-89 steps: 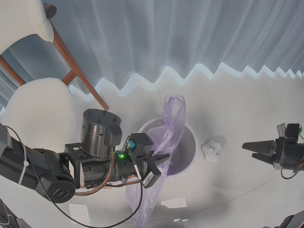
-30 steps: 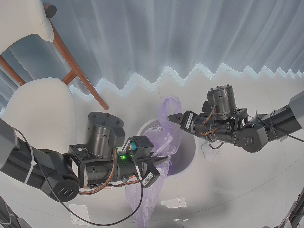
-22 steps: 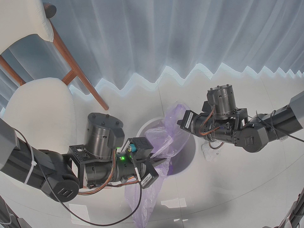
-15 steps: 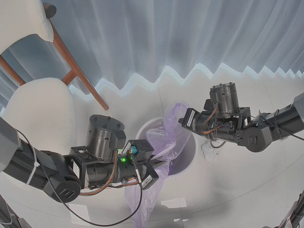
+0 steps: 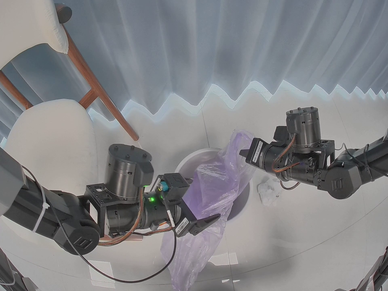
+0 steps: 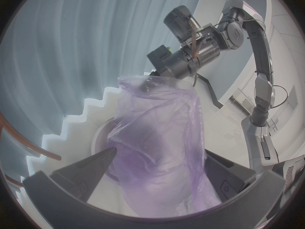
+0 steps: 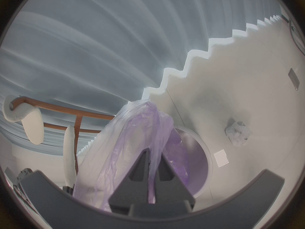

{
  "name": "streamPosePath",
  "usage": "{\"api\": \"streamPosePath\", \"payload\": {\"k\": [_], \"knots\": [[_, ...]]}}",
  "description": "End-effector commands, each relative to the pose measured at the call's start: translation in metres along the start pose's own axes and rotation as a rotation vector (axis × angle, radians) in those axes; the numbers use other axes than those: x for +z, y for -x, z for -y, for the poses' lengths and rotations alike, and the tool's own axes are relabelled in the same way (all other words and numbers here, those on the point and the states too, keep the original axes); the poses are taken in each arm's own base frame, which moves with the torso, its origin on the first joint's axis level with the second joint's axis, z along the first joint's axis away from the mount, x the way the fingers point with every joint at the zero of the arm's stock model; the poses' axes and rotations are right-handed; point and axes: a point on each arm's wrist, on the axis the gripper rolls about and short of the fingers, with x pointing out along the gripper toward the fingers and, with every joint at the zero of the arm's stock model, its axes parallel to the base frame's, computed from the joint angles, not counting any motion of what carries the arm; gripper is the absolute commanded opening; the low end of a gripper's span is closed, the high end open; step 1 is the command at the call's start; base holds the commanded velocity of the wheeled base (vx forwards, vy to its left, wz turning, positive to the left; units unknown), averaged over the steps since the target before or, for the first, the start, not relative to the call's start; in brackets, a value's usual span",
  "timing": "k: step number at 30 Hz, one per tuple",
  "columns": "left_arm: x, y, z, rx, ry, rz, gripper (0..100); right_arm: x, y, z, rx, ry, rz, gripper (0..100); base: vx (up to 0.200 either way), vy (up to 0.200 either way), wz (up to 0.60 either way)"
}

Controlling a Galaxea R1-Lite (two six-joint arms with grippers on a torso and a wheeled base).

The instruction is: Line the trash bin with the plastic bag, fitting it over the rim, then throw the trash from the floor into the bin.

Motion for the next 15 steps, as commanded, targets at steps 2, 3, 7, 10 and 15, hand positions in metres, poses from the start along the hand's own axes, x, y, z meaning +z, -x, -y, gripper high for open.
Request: {"api": "streamPosePath", "payload": {"k": [2,3,7,10,15], "knots": [[-0.001,0.011,-0.01,0.036,0.013,0.006,100,-0.003,0.006,0.003,0.007,0.006,0.009,0,0.0,0.0,0.0],[-0.002,0.014,-0.011,0.041,0.015,0.005,100,-0.003,0.006,0.003,0.007,0.009,0.01,0,0.0,0.0,0.0],[-0.008,0.026,-0.009,0.043,0.021,-0.008,100,-0.004,0.004,0.004,0.005,0.013,0.006,0,0.0,0.0,0.0],[-0.018,0.036,-0.001,0.022,0.022,-0.033,100,-0.004,0.003,0.004,0.001,0.012,0.006,0,0.0,0.0,0.0],[-0.029,0.053,0.006,-0.027,0.024,-0.041,100,-0.005,0.002,0.005,-0.001,0.012,0.004,0,0.0,0.0,0.0]]}}
